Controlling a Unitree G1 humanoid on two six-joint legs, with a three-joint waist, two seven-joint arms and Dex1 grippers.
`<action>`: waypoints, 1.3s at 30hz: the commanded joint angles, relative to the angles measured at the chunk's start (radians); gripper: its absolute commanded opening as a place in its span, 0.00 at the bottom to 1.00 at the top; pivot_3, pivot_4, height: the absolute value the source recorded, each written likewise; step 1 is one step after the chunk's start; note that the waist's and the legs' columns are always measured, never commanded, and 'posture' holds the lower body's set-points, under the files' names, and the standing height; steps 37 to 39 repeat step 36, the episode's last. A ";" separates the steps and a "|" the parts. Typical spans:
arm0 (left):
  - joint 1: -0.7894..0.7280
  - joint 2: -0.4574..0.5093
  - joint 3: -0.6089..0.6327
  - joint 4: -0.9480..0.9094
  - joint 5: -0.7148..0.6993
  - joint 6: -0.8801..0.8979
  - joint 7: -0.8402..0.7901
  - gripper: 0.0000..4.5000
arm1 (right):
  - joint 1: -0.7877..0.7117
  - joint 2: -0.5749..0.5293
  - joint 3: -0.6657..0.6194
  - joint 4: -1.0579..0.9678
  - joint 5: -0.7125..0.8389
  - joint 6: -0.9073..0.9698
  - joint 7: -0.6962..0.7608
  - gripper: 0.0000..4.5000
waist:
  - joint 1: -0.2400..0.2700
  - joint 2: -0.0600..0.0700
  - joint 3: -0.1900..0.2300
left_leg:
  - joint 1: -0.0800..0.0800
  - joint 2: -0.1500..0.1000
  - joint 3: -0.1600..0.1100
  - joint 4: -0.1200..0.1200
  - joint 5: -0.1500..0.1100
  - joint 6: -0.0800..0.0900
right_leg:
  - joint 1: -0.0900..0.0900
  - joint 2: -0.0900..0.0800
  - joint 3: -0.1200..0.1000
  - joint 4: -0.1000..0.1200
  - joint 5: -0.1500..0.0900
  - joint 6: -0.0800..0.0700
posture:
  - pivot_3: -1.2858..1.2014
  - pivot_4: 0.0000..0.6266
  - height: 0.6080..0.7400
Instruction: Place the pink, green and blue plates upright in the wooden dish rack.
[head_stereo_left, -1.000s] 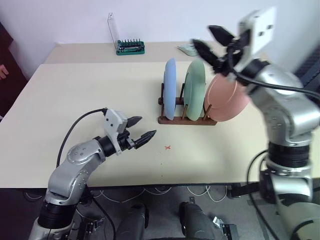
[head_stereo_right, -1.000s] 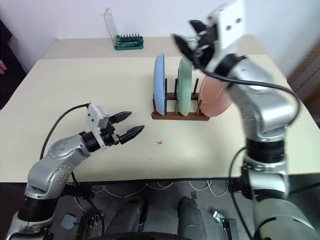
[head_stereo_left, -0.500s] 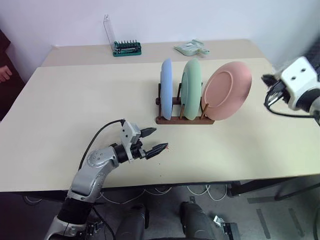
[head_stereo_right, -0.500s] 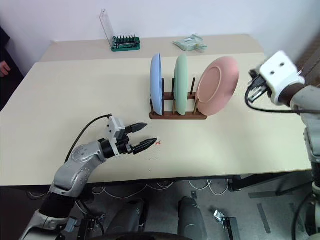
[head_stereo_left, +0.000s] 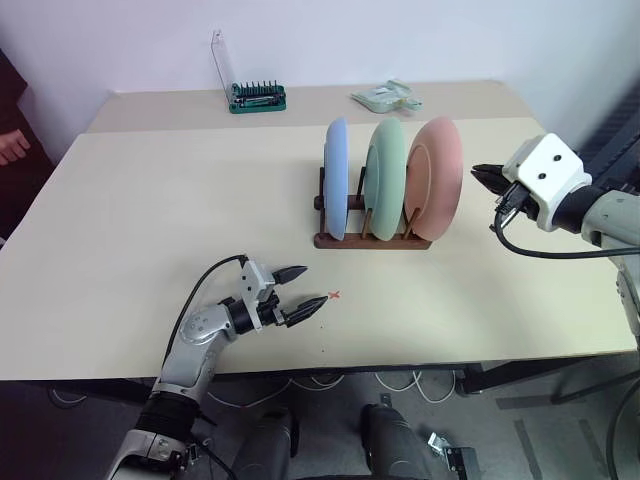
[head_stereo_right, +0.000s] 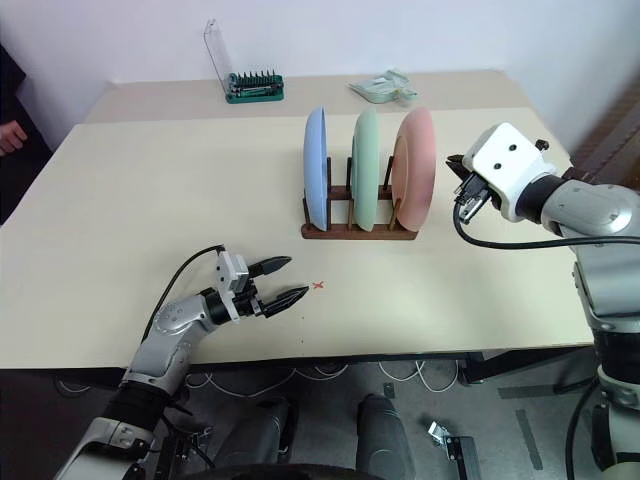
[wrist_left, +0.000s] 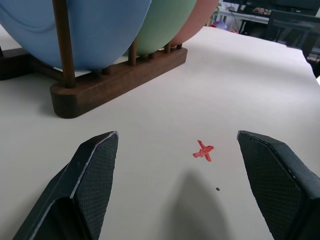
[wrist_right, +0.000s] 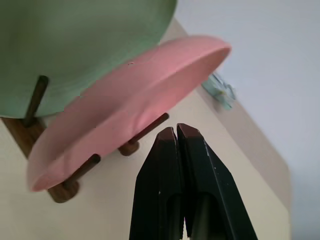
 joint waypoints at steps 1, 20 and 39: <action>0.023 0.005 0.023 0.015 0.010 -0.015 0.003 0.88 | -0.019 -0.017 -0.027 0.018 -0.040 -0.012 -0.021 0.01 | 0.000 0.000 0.000 | 0.000 0.000 0.000 0.000 0.000 0.000 | 0.000 0.000 0.000 0.000 0.000 0.000 | 0.52 0.24 1.00; -0.030 0.159 0.251 -0.326 -0.052 0.259 0.253 0.88 | 0.187 0.023 -0.085 0.131 0.003 -0.073 0.062 0.01 | -0.003 0.000 0.001 | 0.000 0.000 0.000 0.000 0.000 0.000 | 0.000 0.000 0.000 0.000 0.000 0.000 | 0.52 0.24 1.00; -0.066 0.237 0.297 -0.594 -0.127 0.643 0.399 0.88 | 0.236 0.095 -0.114 0.199 0.074 -0.114 0.088 0.01 | -0.003 -0.001 0.001 | 0.000 0.000 -0.001 0.001 0.000 0.000 | 0.001 0.000 0.000 0.000 0.000 0.001 | 0.52 0.24 1.00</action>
